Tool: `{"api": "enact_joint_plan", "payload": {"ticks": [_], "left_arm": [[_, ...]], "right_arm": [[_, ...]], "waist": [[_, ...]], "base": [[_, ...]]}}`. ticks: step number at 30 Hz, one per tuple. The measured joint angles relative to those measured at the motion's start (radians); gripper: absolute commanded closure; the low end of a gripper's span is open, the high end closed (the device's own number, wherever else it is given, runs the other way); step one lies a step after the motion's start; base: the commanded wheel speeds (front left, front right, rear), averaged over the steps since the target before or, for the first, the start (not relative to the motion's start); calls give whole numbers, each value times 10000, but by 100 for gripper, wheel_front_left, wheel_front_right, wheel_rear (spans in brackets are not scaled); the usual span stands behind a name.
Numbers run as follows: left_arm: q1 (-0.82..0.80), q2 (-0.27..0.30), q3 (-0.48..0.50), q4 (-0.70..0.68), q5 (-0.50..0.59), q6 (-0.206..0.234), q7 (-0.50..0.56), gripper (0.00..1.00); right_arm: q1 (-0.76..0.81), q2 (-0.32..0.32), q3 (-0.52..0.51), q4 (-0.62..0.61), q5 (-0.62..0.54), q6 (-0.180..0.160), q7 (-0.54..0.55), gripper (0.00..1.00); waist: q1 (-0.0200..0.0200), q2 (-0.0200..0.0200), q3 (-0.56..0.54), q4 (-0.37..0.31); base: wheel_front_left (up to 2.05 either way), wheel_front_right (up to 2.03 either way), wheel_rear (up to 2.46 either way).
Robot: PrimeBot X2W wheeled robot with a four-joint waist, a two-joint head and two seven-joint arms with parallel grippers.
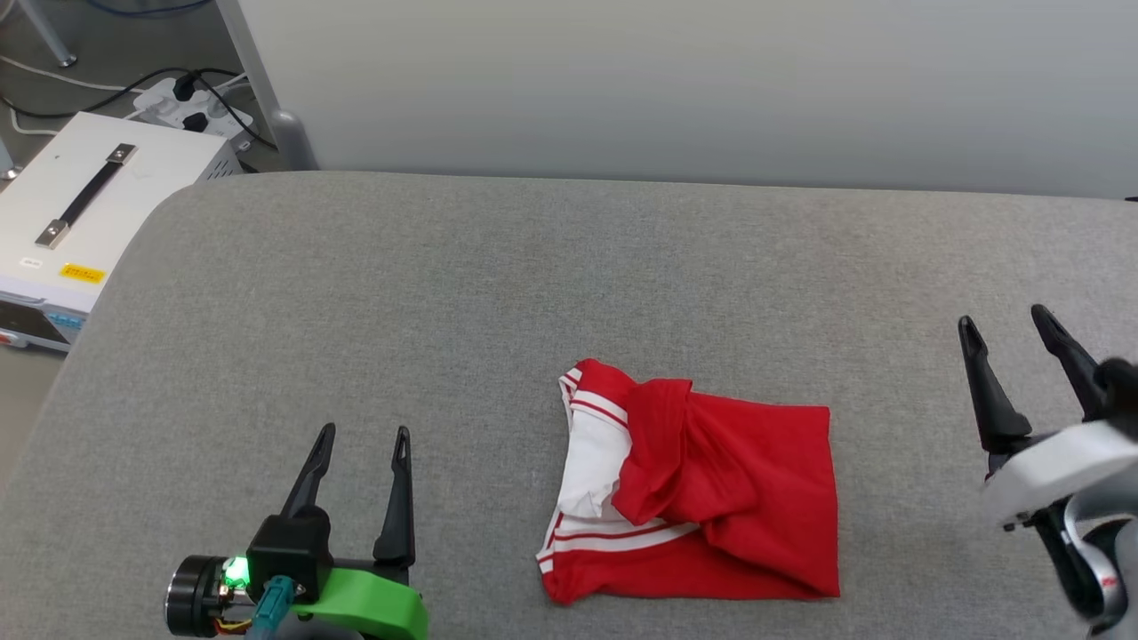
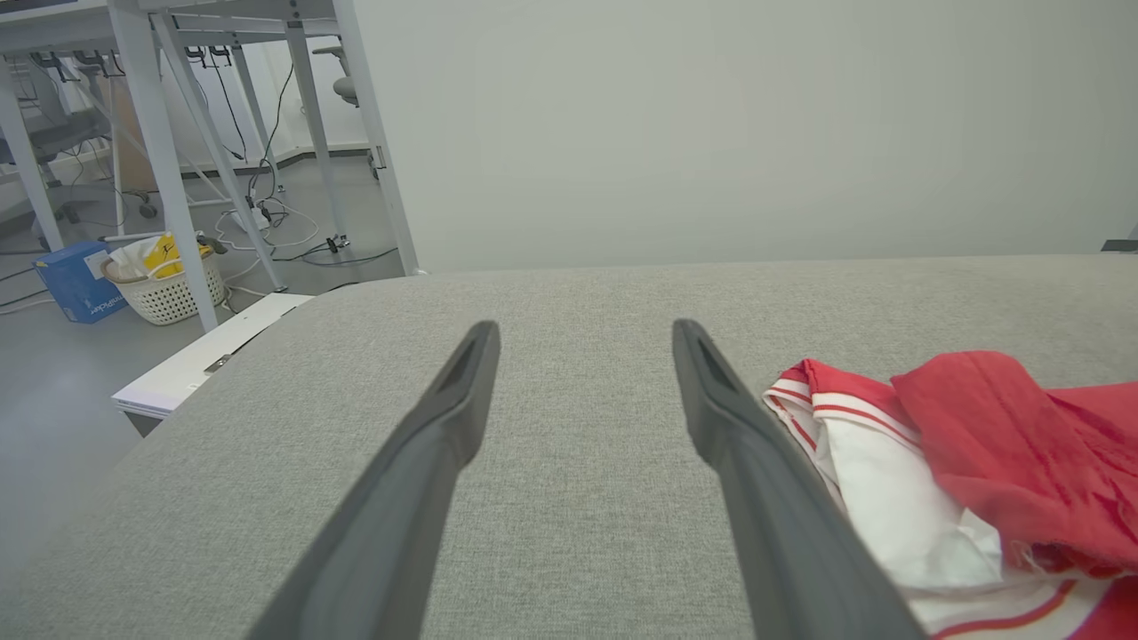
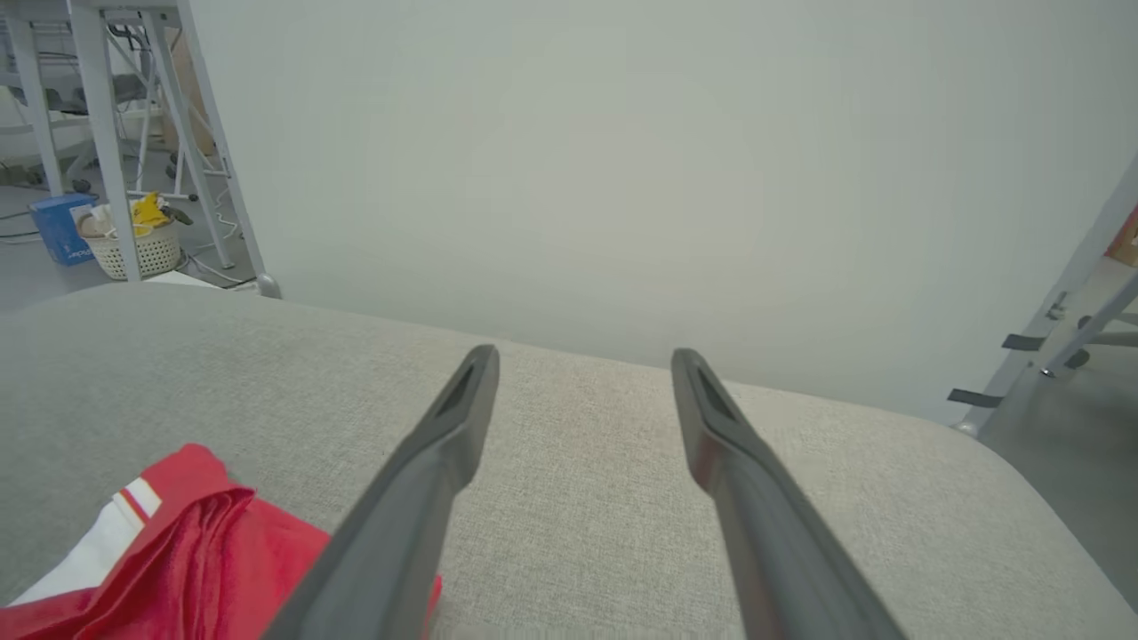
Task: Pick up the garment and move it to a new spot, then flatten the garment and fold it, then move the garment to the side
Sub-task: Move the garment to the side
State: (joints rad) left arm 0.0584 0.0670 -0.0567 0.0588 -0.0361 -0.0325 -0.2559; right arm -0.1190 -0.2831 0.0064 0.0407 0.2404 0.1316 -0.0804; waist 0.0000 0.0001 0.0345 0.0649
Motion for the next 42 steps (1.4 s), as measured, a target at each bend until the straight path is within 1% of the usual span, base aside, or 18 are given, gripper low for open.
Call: {"api": "enact_joint_plan", "payload": {"ticks": [2,6,11,14,17,20,24,28,32,35,36,42], "left_arm": [[-21,-2,-15,19,2,-4,0,0],[-71,-10,-15,48,2,-46,0,0],[-233,-17,-48,54,4,-77,0,0],[-342,-25,-109,59,4,-86,0,0],[-502,-36,-197,69,4,-90,0,0],[-657,-46,-259,77,4,-90,0,0],[-842,-54,-307,113,6,-119,0,0],[-1035,-59,-345,155,13,-165,0,0],[-1125,-61,-378,194,13,-165,0,0],[-1132,-65,-401,211,12,-165,0,0],[-1135,-67,-405,219,12,-165,0,0],[-1130,-77,-391,276,10,-148,0,0]], "right_arm": [[-466,-577,408,270,851,0,1045,0],[-1223,-1603,1427,648,3118,0,3680,0],[-1499,-2410,2278,922,5344,0,6529,0],[-1548,-2525,2439,1154,6309,0,7482,0],[-1561,-2477,2662,1438,6893,0,8002,0],[-1592,-2307,2867,1730,7179,0,8080,0],[-1811,-1904,3120,2186,7440,0,7971,0],[-2065,-1647,3605,2637,7532,0,7720,0],[-2280,-1636,4069,2907,7628,0,7522,0],[-2346,-1772,4487,2899,7693,0,7336,0],[-2360,-1824,4571,2851,7716,0,7212,100],[-2551,-2234,5379,2368,7806,-2,6322,100]], "waist": [[0,0,58,31],[0,0,197,99],[0,0,385,175],[0,0,537,238],[0,0,708,333],[0,0,899,454],[0,0,1158,640],[0,0,1403,855],[0,0,1584,1043],[0,0,1677,1149],[0,0,1694,1174],[0,0,1576,1135]], "base": [[0,0,0],[0,0,0],[0,0,0],[0,0,0],[0,0,0],[0,0,0],[0,0,0],[0,0,0],[0,0,0],[0,0,0],[0,0,0],[0,0,0]]}}
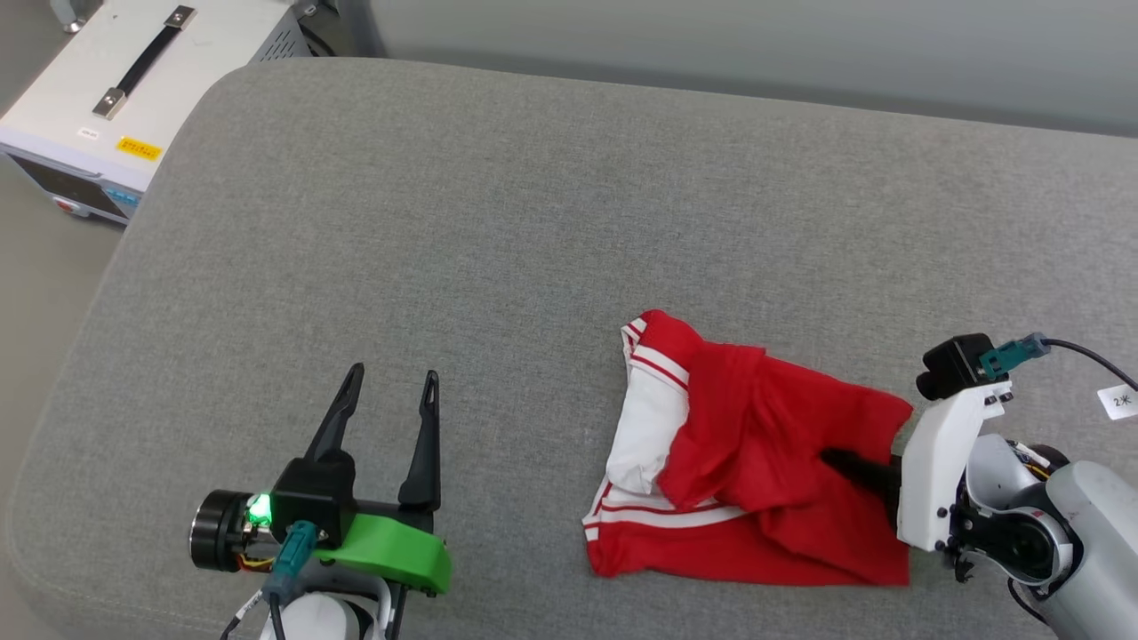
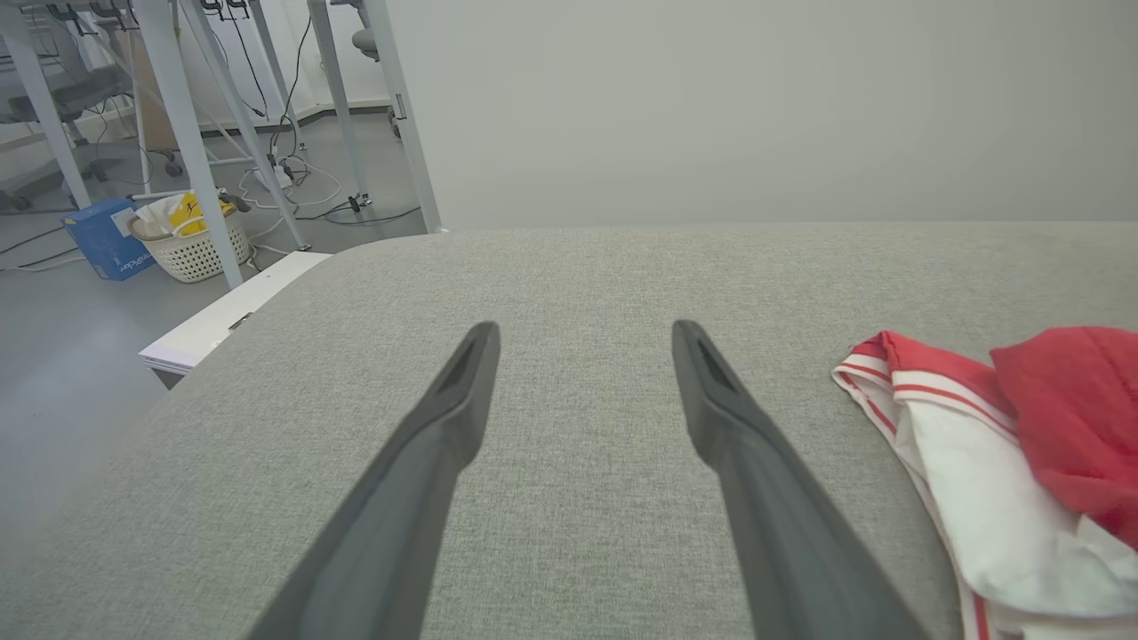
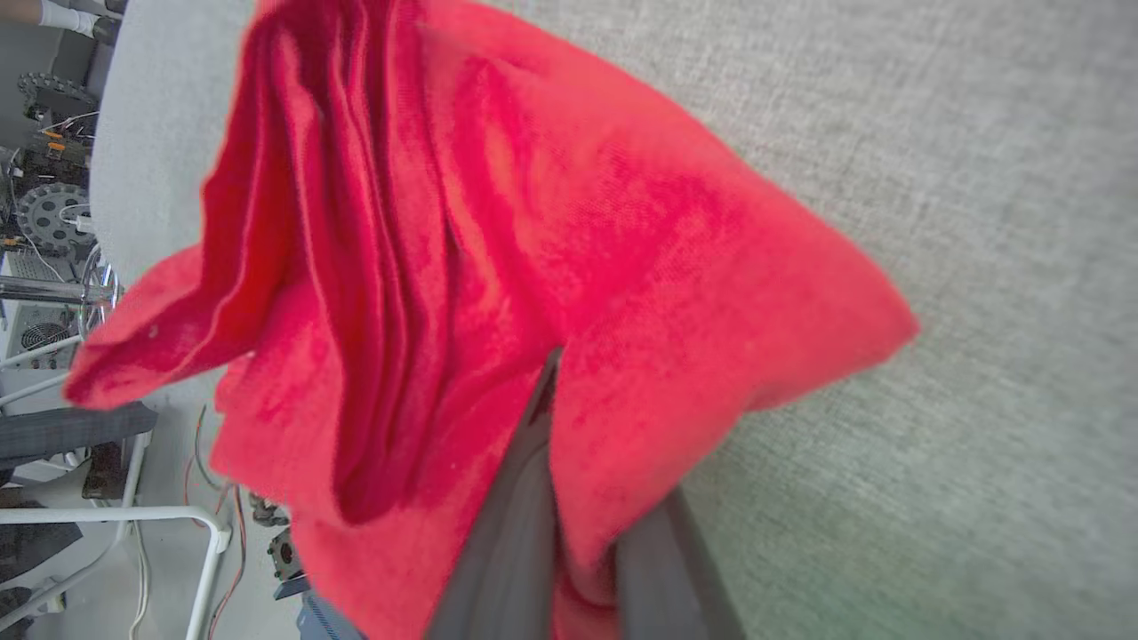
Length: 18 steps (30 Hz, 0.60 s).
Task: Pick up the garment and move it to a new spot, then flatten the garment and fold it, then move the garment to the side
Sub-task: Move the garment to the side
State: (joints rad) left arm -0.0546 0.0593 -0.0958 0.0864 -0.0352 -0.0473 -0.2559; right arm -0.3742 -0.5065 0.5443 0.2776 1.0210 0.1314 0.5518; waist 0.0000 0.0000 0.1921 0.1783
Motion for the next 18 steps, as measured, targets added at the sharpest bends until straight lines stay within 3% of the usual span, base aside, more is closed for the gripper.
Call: {"api": "enact_joint_plan", "payload": {"ticks": [5,7,18], "left_arm": [[26,-6,10,25,-2,21,0,0],[99,-10,25,15,-6,52,0,0],[369,-19,155,-196,-12,165,0,0]], "right_arm": [[-377,-443,577,-708,-63,2,-763,100],[-804,-966,1047,-1231,-205,2,-1049,100],[-1360,-2711,1304,-1825,-497,2,-802,100]], "waist": [[0,0,-259,-190],[0,0,-462,-425],[0,0,-641,-1482]], "base": [[0,0,0],[0,0,0],[0,0,0]]}}
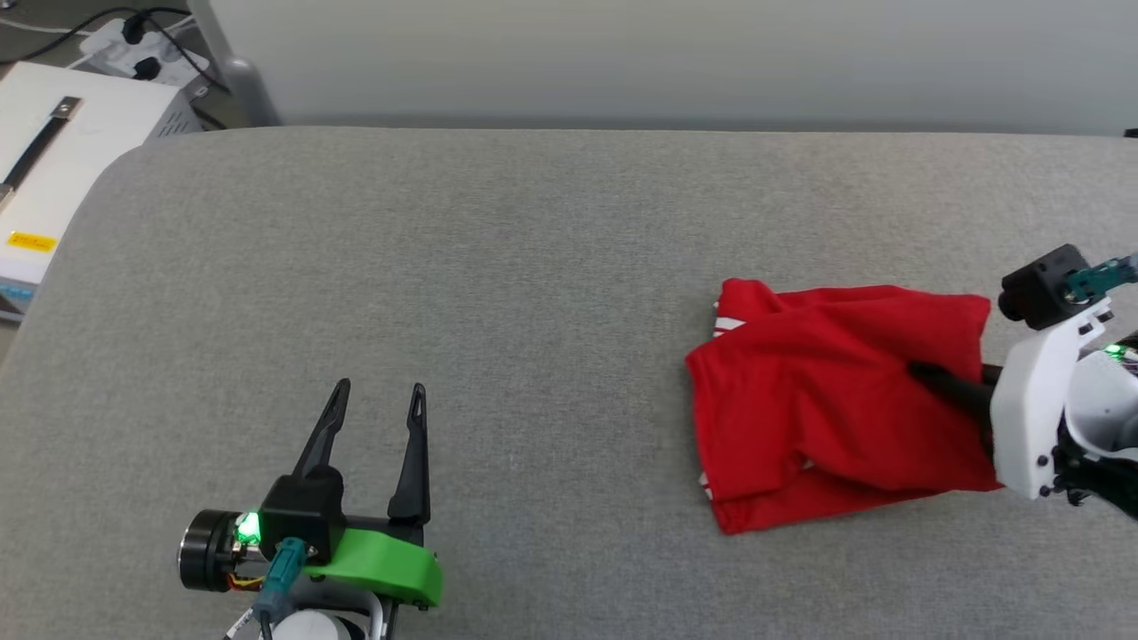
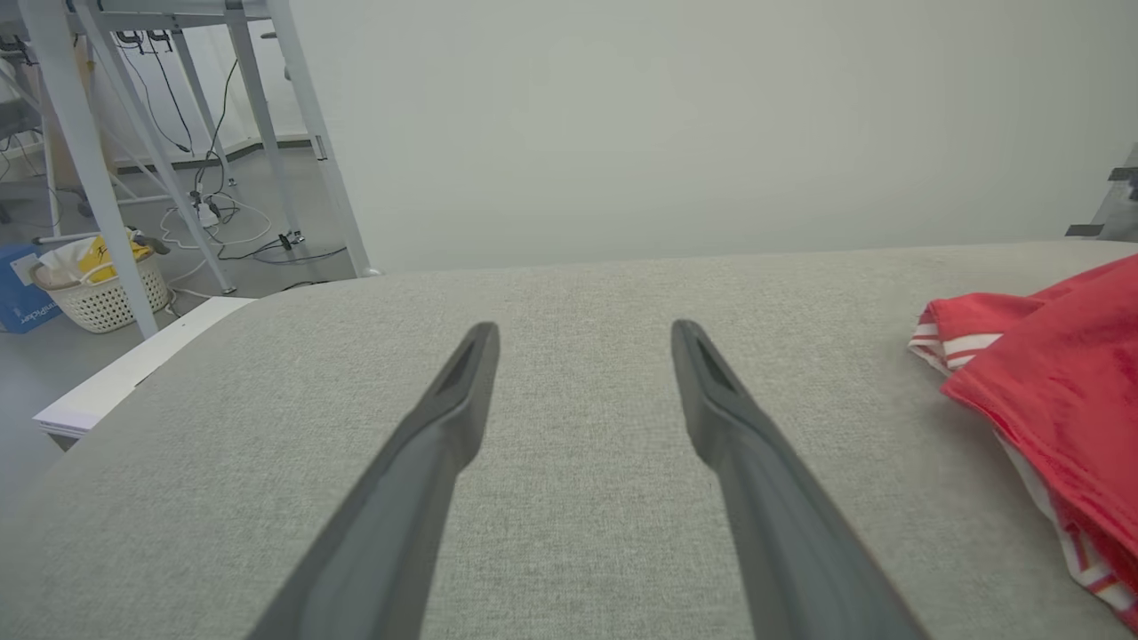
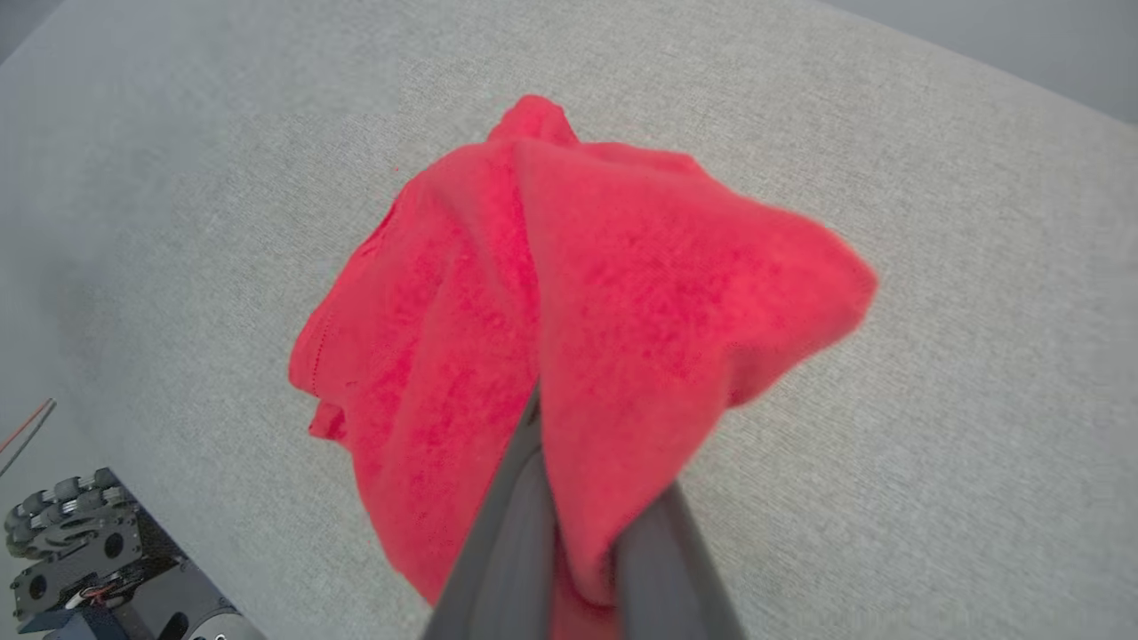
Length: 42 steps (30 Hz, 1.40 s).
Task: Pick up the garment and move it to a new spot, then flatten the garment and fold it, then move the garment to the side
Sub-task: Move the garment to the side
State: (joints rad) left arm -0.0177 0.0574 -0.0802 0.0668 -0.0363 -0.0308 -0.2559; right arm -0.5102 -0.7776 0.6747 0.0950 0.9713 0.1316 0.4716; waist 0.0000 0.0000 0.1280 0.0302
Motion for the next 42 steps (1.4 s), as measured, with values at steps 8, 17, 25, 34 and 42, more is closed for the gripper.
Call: {"api": "enact_joint_plan", "payload": {"ticks": [8,17,25,34,42], "left_arm": [[-86,8,196,-362,19,12,0,0],[-1064,178,441,-1001,67,10,-2,0],[-1736,362,610,-1588,96,2,0,0],[-2102,431,646,-1996,127,2,0,0],[-2095,426,614,-2021,140,15,0,0]], "right_arm": [[-123,-1045,-727,535,-117,0,401,100],[-1122,-2048,-2008,2449,-809,0,345,100],[-1880,-2337,-2909,3983,-1381,0,251,100],[-2616,-2291,-3816,5404,-2516,0,-58,100],[-2917,-1918,-4167,6086,-3191,0,-522,0]], "waist": [[0,0,404,-764],[0,0,1844,-1150],[2,0,3209,-1229],[2,0,4335,-1109],[1,0,4366,-939]], "base": [[0,0,0],[0,0,0],[0,0,0],[0,0,0],[0,0,0]]}}
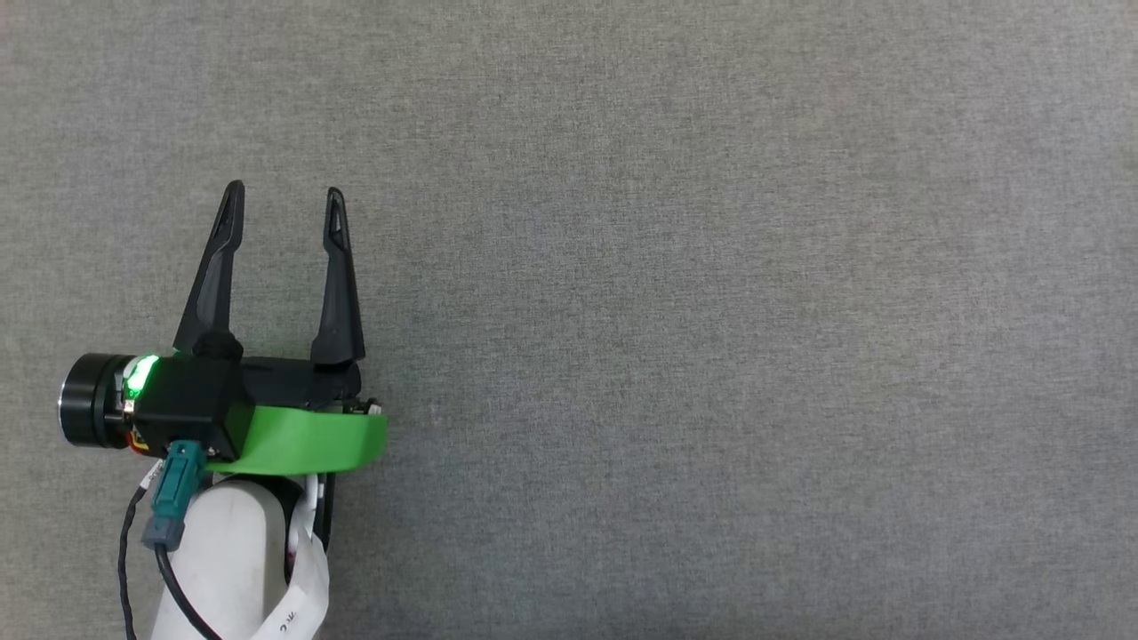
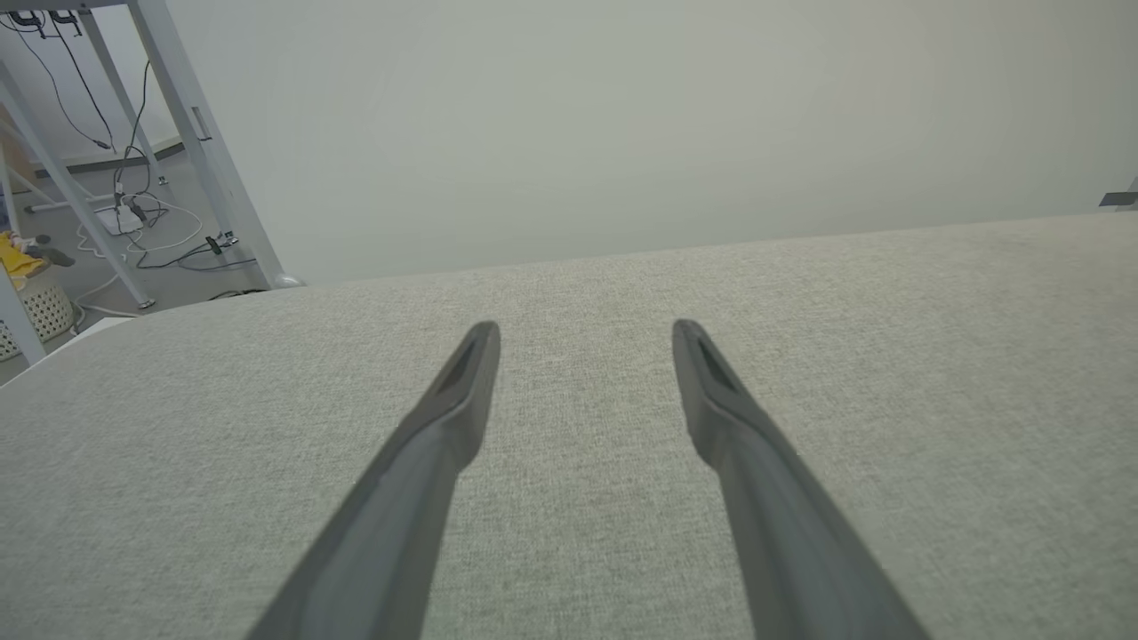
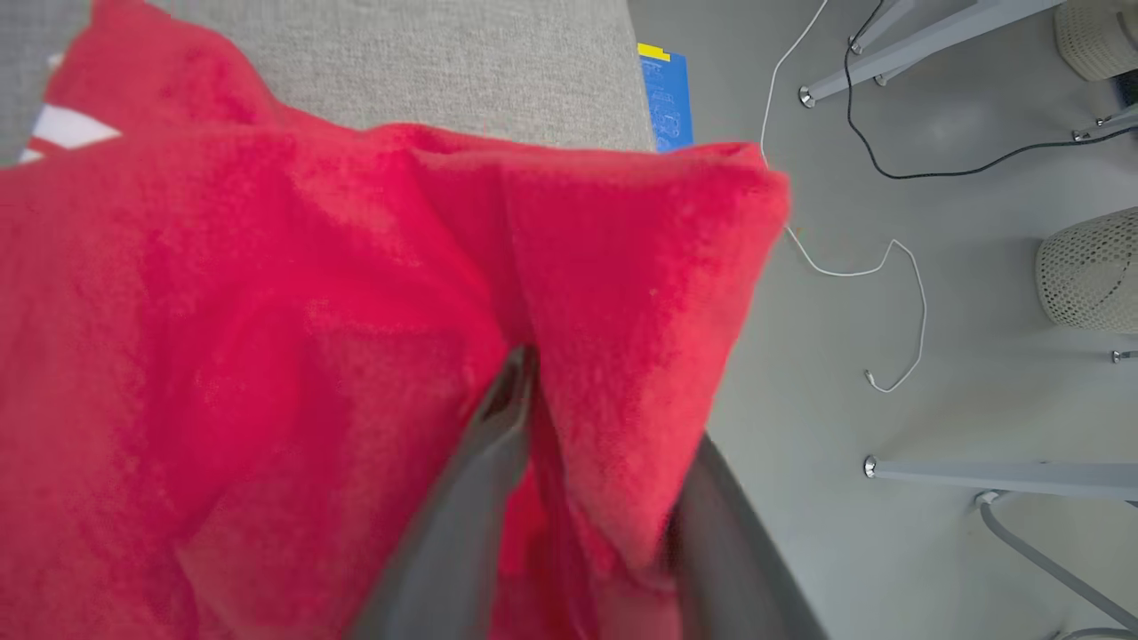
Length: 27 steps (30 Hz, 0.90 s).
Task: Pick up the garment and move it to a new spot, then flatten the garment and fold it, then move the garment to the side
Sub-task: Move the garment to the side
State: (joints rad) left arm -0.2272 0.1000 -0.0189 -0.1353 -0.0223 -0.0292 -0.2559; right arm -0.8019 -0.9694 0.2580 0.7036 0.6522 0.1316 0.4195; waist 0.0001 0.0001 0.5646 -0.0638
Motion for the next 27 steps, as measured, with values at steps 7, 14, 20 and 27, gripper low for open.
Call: {"api": "enact_joint_plan", "payload": {"ticks": [7,14,20,27], "left_arm": [[40,-10,-25,247,-2,71,0,0],[583,-65,25,598,-48,132,0,0],[918,-113,13,878,-96,150,0,0],[1362,-194,-42,1168,-117,148,-2,0]], "right_arm": [[-96,244,-33,59,-527,0,-1093,0],[-93,892,-322,-337,-1055,0,-3473,0],[104,1574,-1101,-909,-2253,0,-5902,0],[1135,3292,-1990,-2533,-3427,0,-6715,0]], "waist": [[0,0,-427,2],[-1,0,-1222,36],[-2,0,-1961,143],[-2,-1,-2803,382]], "base": [[0,0,0],[0,0,0],[0,0,0],[0,0,0]]}}
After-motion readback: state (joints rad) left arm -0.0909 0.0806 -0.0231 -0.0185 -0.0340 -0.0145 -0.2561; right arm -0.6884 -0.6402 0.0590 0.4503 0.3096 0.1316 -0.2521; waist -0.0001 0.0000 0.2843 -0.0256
